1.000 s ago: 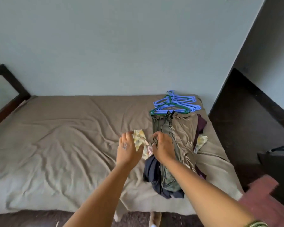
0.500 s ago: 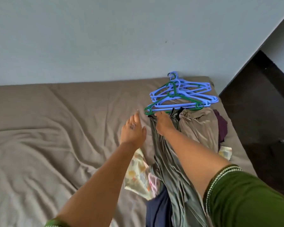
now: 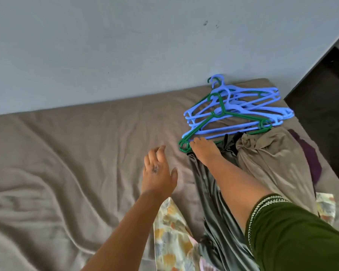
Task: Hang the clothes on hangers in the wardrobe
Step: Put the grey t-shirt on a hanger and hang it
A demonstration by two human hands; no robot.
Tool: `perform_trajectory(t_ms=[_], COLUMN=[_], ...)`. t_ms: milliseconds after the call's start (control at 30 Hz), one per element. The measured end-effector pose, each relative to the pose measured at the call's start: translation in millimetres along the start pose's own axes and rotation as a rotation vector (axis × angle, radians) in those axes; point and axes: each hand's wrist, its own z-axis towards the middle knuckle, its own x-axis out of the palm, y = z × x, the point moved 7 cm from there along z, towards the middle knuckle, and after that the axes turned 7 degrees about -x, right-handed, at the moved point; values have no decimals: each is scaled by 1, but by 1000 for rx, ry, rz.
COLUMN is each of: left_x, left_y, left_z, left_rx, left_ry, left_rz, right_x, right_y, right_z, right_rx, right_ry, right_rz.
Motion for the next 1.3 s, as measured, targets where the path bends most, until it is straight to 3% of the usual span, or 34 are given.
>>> perform_trajectory(t_ms=[133, 233, 367, 467, 567, 633, 700, 767, 833, 900, 967, 1033, 1200, 1300], left_x=[-1, -6, -33, -59, -59, -44, -26, -18, -21, -24, -28, -32, -65, -95], left_y=[-2, -2, 2, -3, -8, -1, 8, 9, 10, 12, 11, 6, -2, -5], left_z=[-4, -4, -1, -1, -27, -57, -96, -131, -164, -192, -219, -237, -260, -276], left_rx=[-8, -56, -400, -531, -445, -402, -405, -378, -430, -479, -495, -478, -363, -254], left_ry=[1, -2, 7, 166, 365, 342, 337, 347, 334, 348, 389, 400, 332, 327], left_rz=[-129, -248, -699, -979, -833, -513, -401, -406, -557, -705, -787, -799, -784, -768], right_x=[-14, -44, -106, -137, -129, -109, -89, -66, -36, 14, 53, 68, 46, 10], right_y=[2, -1, 14, 68, 129, 155, 162, 144, 113, 97, 103, 110, 102, 102], right_z=[-5, -14, -61, -117, -173, -209, -241, -280, -331, -386, -428, -443, -448, -461], right_rx=[-72, -42, -80, -193, -308, -362, -322, -49, 374, 787, 990, 1021, 998, 882], right_ry=[-30, -223, -570, -764, -778, -707, -587, -506, -457, -133, 204, 335, 115, 137], right_rz=[-63, -50, 50, 128, 199, 259, 364, 594, 640, 666, 780, 836, 892, 757])
